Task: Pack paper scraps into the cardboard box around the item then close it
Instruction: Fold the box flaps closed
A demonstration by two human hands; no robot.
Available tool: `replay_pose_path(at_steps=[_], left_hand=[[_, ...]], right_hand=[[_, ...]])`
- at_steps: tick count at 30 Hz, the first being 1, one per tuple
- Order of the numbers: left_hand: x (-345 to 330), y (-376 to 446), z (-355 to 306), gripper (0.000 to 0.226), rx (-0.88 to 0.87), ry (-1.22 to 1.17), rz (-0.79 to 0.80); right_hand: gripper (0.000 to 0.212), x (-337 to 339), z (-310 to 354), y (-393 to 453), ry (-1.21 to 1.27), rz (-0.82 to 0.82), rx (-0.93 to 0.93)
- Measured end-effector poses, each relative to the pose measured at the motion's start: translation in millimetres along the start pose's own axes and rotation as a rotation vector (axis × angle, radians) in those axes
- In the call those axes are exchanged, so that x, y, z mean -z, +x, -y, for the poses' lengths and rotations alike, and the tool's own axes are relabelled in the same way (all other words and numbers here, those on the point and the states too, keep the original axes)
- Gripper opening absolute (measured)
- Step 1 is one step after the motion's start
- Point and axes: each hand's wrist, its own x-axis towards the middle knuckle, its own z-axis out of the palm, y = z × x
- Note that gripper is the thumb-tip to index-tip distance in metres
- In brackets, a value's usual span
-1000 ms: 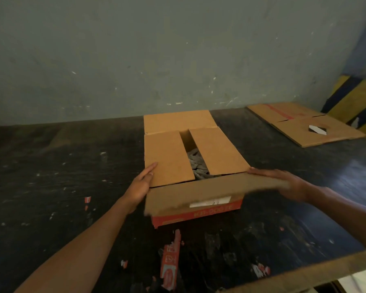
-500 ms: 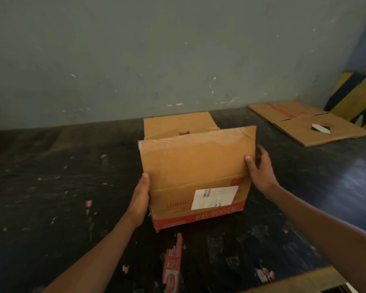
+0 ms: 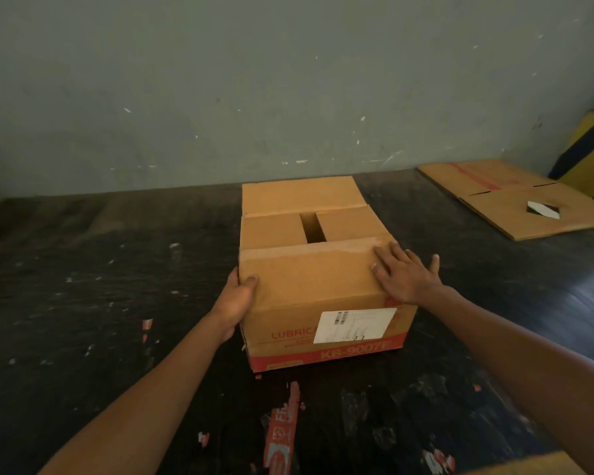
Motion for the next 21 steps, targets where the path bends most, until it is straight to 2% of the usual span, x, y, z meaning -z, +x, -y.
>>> replay_pose_path(at_steps=[3, 5, 10, 17, 21], left_hand=[[1.9, 9.1, -13.4, 0.053, 0.062, 0.043, 0.012], [0.7, 18.3, -19.1, 0.053, 0.045, 0.083, -0.012], [-10.0, 41.5, -31.7, 0.069, -0.006, 0.352, -0.125], [-13.9, 64.9, -14.0, 0.062, -0.058, 0.581, -0.212], [-11.9, 67.7, -12.6, 0.062, -0.046, 0.634, -0.221]], right_hand=[[0.063, 7.9, 3.3, 18.0, 0.093, 0.049, -0.003], [0.064, 12.5, 5.2, 32.9, 0.152, 0.059, -0.001], [0.069, 25.8, 6.4, 89.7, 0.326, 0.075, -0.063], [0.063, 39.1, 12.9, 176.5, 0.646, 0.058, -0.157], [0.071, 37.2, 21.7, 208.7, 0.786, 0.025, -0.183]])
